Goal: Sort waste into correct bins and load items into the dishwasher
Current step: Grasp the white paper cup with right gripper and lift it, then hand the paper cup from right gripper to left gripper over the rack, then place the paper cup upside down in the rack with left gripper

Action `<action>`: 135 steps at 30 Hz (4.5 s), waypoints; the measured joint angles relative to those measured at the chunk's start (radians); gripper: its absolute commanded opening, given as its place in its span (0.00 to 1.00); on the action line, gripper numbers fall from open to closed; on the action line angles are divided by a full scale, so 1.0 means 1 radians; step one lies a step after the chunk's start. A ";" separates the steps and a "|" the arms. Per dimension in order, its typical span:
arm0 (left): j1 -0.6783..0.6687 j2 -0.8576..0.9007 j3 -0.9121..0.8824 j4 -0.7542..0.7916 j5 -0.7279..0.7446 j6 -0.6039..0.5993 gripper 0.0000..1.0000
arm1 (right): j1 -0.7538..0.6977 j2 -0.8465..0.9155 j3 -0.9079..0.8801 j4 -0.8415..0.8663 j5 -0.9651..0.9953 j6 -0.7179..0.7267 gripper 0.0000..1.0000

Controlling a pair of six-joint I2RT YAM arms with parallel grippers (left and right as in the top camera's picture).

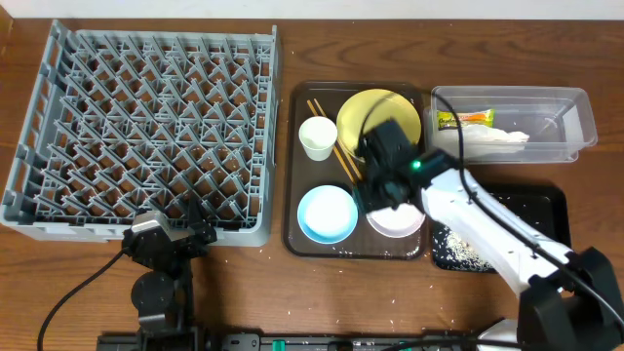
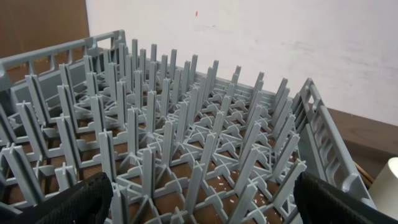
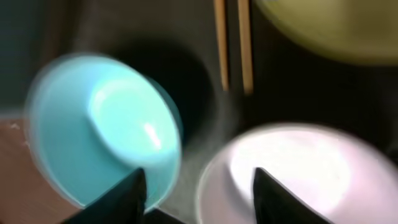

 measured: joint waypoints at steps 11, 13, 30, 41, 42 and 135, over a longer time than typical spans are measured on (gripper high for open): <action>0.000 0.000 0.000 0.000 0.000 0.000 0.93 | -0.027 0.168 0.466 -0.027 -0.021 0.085 0.70; 0.000 0.000 0.000 0.000 0.000 0.000 0.93 | -0.028 0.285 0.586 -0.104 -0.026 0.098 0.65; 0.000 0.000 0.000 0.003 0.000 0.000 0.93 | -0.023 0.659 0.801 -0.258 0.018 0.197 0.03; 0.000 0.086 0.126 -0.104 0.087 -0.013 0.93 | -0.074 0.539 0.808 -0.285 -0.011 0.185 0.01; 0.000 0.133 0.183 -0.131 0.100 -0.018 0.93 | -0.087 0.513 0.808 -0.285 -0.021 0.181 0.01; 0.055 1.411 0.938 -0.173 1.304 -0.686 0.22 | -0.306 0.523 0.489 0.465 -1.146 0.211 0.88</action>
